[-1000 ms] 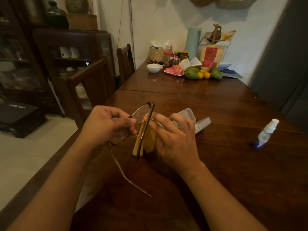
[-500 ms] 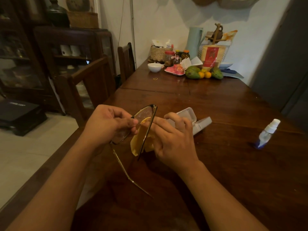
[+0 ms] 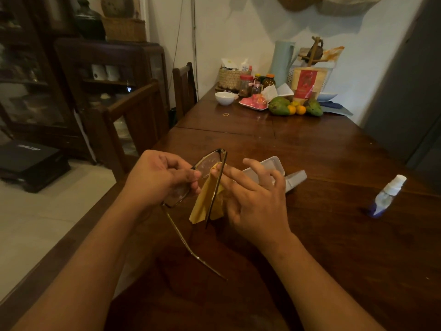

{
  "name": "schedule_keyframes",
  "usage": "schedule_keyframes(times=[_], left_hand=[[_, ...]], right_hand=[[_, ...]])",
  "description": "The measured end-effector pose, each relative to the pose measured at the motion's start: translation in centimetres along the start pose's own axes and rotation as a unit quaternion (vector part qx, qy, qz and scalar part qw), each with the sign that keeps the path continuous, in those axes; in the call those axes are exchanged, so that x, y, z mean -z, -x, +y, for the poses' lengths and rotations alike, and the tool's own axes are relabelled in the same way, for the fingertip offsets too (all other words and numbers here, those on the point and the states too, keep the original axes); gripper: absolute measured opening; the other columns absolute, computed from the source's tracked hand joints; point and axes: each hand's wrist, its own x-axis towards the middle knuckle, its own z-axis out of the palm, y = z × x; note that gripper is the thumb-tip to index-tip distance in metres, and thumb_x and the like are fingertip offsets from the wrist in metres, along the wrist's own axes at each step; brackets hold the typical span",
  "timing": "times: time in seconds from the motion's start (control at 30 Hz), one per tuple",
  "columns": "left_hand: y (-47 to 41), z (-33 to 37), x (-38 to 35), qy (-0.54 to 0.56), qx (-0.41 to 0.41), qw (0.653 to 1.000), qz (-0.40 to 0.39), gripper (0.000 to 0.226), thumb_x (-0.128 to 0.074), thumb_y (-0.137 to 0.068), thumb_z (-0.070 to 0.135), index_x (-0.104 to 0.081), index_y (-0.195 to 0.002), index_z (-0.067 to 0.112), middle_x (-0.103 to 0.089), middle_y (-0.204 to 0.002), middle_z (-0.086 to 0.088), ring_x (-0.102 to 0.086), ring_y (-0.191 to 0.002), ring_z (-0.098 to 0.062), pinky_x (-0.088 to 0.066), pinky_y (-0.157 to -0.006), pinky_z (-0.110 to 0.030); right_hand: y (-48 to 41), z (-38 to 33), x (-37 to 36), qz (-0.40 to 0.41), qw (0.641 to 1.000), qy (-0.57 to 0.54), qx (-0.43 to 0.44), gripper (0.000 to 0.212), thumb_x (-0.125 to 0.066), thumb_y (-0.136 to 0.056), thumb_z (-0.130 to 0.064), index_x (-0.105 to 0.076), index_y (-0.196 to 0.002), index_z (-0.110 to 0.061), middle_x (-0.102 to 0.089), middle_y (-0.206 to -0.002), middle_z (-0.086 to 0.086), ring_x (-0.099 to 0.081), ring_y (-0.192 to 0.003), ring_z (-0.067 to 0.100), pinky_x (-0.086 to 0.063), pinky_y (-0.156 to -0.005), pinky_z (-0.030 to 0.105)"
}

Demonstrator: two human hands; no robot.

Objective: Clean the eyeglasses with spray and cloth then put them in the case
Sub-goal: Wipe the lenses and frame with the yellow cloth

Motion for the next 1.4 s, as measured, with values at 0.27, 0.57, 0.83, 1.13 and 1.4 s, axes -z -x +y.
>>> schedule_keyframes(times=[0.27,0.57,0.83,1.13,1.4], left_hand=[[0.1,0.1,0.2,0.003,-0.013,1.0,-0.017,0.016,-0.08,-0.073,0.026,-0.078,-0.07,0.011,-0.076,-0.069,-0.011,-0.075,-0.065,-0.02,-0.056,-0.06,-0.024],[0.1,0.1,0.2,0.01,-0.008,0.999,-0.033,0.017,-0.079,-0.072,0.026,-0.077,-0.069,0.01,-0.076,-0.07,-0.012,-0.074,-0.065,-0.019,-0.054,-0.058,-0.02],[0.1,0.4,0.0,0.014,-0.001,1.0,-0.024,0.018,-0.076,-0.075,0.024,-0.077,-0.069,0.007,-0.076,-0.071,-0.016,-0.074,-0.065,-0.021,-0.057,-0.059,-0.025],[0.1,0.4,-0.9,-0.071,0.033,0.996,-0.032,0.02,-0.07,-0.089,0.014,-0.079,-0.072,0.012,-0.079,-0.073,-0.007,-0.075,-0.068,-0.015,-0.055,-0.058,-0.019],[0.0,0.6,-0.6,-0.061,0.076,0.994,-0.055,0.015,-0.068,-0.09,0.009,-0.08,-0.081,0.006,-0.079,-0.081,-0.013,-0.077,-0.082,-0.023,-0.058,-0.085,-0.041]], right_hand=[[0.1,-0.3,-0.6,-0.073,0.996,-0.028,0.052,0.073,-0.049,-0.086,-0.03,-0.029,-0.156,-0.034,-0.027,-0.164,-0.014,-0.027,-0.147,0.024,-0.027,-0.109,0.046],[0.1,-1.0,-0.6,-0.043,0.997,-0.047,0.04,0.072,-0.058,-0.085,-0.03,-0.037,-0.153,-0.031,-0.035,-0.161,-0.011,-0.032,-0.143,0.024,-0.025,-0.109,0.043],[0.1,-0.1,-0.6,0.008,1.0,-0.008,0.004,0.058,-0.061,-0.089,-0.035,-0.047,-0.145,-0.032,-0.049,-0.151,-0.012,-0.036,-0.138,0.024,-0.027,-0.103,0.047],[0.1,0.3,-0.9,0.062,0.998,0.011,0.009,0.044,-0.066,-0.094,-0.028,-0.059,-0.137,-0.033,-0.057,-0.143,-0.014,-0.044,-0.13,0.026,-0.03,-0.096,0.047],[0.2,0.8,-0.8,0.074,0.997,-0.004,-0.007,0.046,-0.072,-0.093,-0.026,-0.061,-0.136,-0.035,-0.058,-0.141,-0.017,-0.045,-0.124,0.025,-0.035,-0.091,0.05]])
